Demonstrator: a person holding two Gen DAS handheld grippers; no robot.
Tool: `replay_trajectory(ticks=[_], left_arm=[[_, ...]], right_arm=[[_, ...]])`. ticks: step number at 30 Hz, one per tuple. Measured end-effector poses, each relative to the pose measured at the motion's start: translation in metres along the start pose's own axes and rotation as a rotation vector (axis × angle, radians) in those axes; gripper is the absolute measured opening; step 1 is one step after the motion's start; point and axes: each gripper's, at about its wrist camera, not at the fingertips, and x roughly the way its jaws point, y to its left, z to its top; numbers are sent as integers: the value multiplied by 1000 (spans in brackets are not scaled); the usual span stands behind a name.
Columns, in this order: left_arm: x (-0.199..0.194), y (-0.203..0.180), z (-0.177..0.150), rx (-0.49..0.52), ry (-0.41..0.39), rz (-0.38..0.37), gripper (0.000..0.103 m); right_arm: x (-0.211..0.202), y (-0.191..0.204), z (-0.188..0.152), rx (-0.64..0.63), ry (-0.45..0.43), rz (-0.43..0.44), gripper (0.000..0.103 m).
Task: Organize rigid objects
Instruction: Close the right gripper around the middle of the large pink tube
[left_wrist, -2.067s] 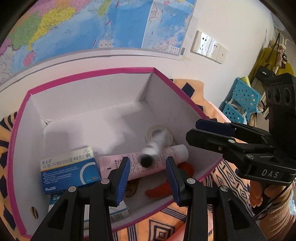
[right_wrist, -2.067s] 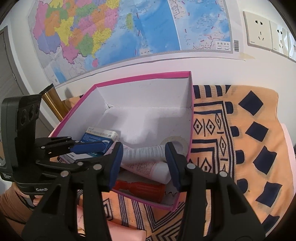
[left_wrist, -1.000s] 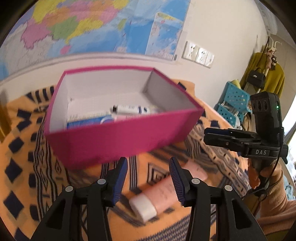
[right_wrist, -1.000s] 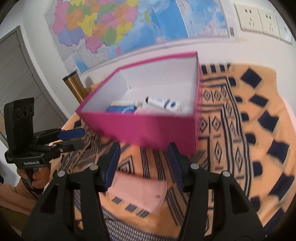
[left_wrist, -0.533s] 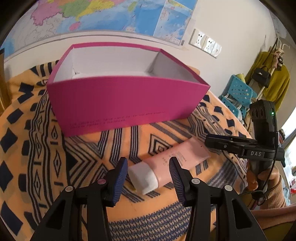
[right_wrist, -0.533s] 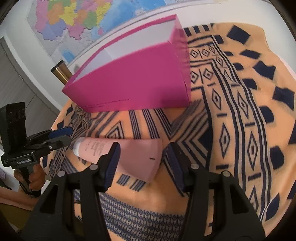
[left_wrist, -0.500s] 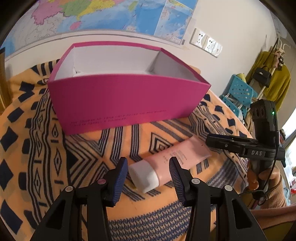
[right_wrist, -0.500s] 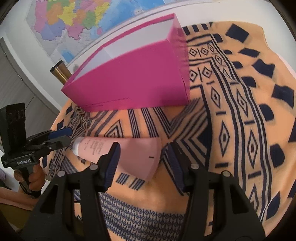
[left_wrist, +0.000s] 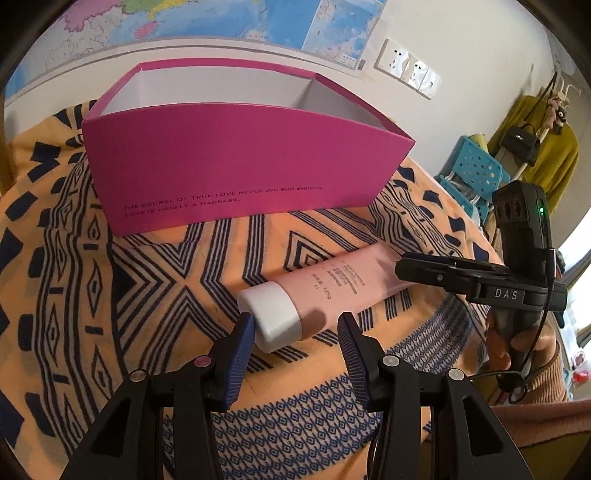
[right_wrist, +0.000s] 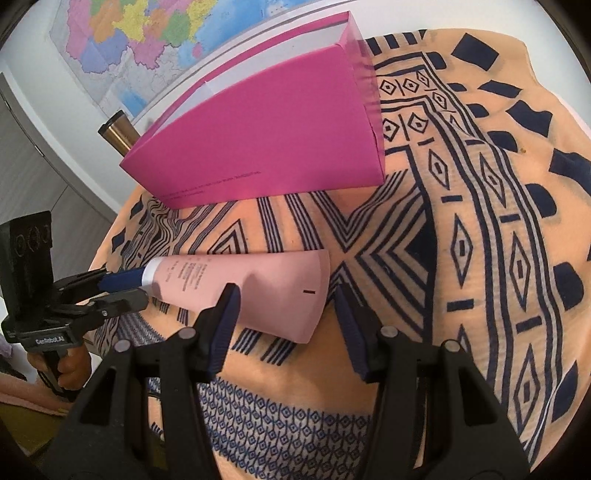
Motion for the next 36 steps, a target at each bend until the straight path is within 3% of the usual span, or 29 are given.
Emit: replay_trajectory(ticks=[36], left_arm=[[-7,-14,7,26,-38,26,48]], right_arm=[[-13,9,2,-34,-50,-37,54]])
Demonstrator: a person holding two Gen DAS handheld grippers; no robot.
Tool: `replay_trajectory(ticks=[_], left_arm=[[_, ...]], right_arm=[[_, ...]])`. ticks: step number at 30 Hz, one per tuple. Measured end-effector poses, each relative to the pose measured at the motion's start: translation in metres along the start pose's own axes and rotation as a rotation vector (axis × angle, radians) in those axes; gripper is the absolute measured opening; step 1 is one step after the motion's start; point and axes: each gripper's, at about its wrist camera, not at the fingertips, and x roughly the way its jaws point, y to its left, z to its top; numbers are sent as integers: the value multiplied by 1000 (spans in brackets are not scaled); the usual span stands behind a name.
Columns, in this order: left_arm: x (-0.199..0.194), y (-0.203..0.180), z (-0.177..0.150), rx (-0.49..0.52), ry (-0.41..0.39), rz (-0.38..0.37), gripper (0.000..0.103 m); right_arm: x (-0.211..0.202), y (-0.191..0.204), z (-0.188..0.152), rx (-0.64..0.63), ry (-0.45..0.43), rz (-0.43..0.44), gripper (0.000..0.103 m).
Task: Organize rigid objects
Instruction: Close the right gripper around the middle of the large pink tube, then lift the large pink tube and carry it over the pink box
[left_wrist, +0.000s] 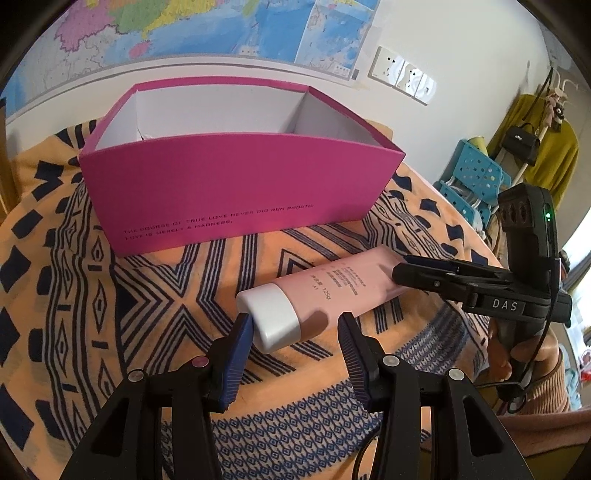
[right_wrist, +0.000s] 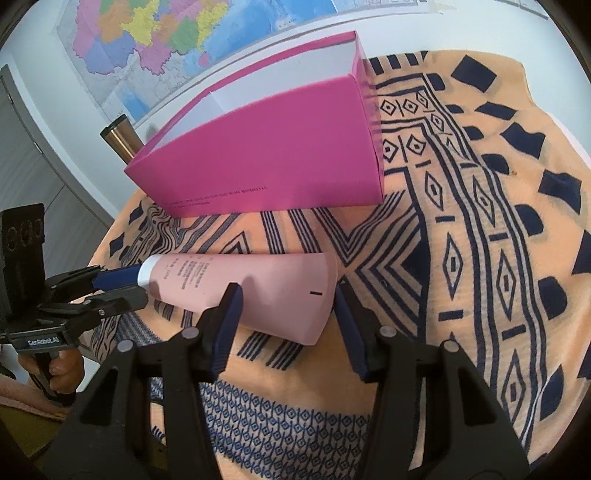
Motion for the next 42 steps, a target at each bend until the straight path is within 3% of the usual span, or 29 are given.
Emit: replay_trajectory(ticks=[42], left_arm=[[-30,-13,16,32,-101,11,48]], right_arm=[[-33,21,17,-59,-129,-10,54]])
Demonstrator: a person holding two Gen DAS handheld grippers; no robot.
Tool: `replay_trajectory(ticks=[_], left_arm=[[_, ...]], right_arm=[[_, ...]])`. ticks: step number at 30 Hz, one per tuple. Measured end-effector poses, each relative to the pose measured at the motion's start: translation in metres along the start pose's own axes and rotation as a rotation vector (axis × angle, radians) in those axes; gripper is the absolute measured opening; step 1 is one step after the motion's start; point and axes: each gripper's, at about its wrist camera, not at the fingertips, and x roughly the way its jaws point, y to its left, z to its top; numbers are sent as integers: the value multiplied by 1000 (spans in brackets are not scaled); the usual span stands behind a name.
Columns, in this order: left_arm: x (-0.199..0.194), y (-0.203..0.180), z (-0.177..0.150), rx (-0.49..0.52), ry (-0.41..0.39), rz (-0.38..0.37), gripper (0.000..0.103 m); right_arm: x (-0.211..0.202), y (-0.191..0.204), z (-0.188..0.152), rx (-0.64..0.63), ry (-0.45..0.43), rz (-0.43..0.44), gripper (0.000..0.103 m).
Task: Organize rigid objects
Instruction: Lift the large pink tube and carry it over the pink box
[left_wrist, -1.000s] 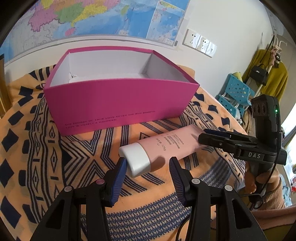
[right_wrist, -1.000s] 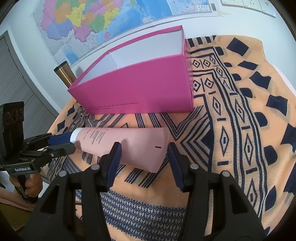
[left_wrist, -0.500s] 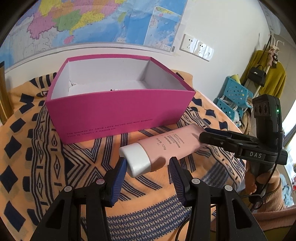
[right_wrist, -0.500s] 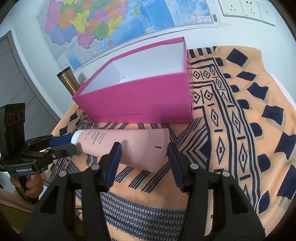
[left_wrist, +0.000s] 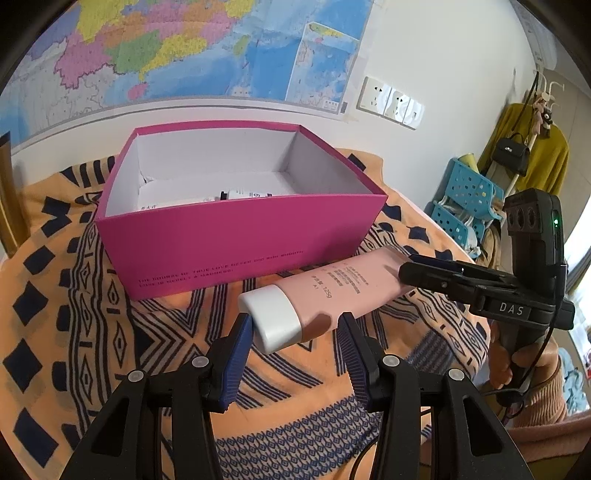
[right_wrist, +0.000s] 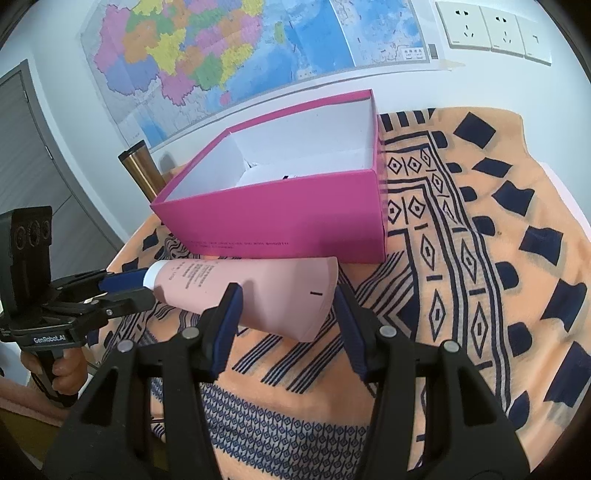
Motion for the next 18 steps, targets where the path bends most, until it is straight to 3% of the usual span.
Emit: replay_trajectory(ticks=[18], left_arm=[[-5,-2,13,14,-38,4,48]], right_arm=[[-6,4,15,-31,-38,-2,54]])
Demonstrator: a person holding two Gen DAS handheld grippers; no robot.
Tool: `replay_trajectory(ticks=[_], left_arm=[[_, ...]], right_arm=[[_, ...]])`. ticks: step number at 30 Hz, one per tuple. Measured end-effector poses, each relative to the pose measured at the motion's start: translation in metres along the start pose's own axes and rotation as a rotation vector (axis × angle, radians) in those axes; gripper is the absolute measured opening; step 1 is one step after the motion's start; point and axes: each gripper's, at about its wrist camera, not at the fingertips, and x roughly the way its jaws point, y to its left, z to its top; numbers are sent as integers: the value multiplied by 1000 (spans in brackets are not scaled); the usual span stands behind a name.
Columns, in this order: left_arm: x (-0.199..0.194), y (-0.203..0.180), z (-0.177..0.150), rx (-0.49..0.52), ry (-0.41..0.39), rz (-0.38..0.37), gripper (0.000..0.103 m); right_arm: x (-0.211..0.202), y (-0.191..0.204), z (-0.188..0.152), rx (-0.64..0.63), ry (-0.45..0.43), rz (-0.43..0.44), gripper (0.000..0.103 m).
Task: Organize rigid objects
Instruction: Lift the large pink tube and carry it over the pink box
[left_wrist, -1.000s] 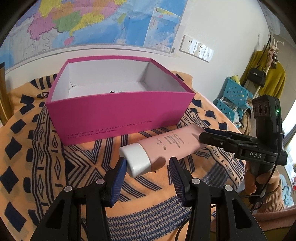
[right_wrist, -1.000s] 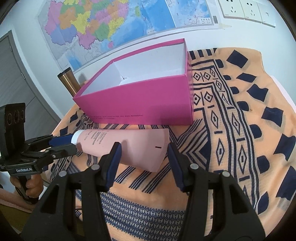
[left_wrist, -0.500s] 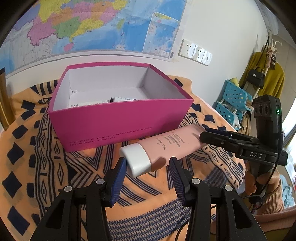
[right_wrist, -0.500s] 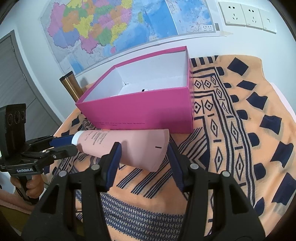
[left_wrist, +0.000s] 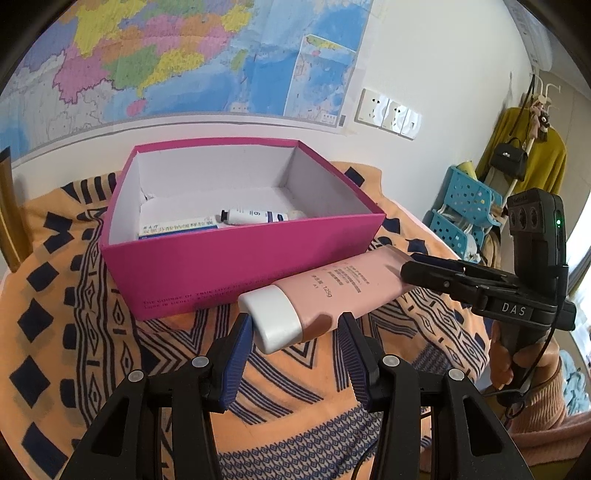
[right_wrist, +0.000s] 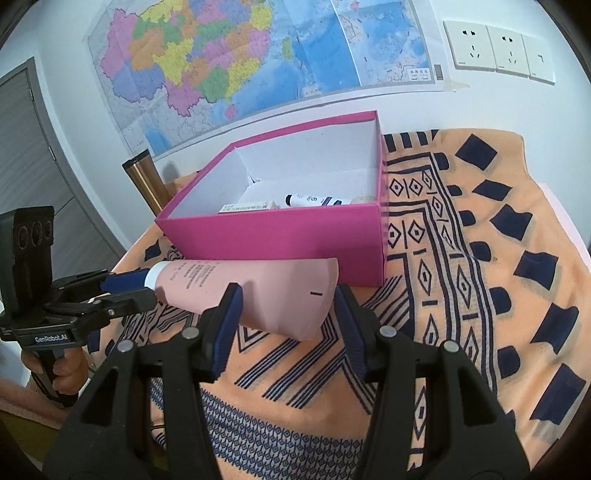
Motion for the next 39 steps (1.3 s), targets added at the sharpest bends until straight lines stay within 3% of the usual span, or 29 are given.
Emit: replay_trajectory(ticks=[39], left_arm=[[-4,0,19,27,-53,22,48]], right_arm=[[1,-2,20,-37,-36,1,54]])
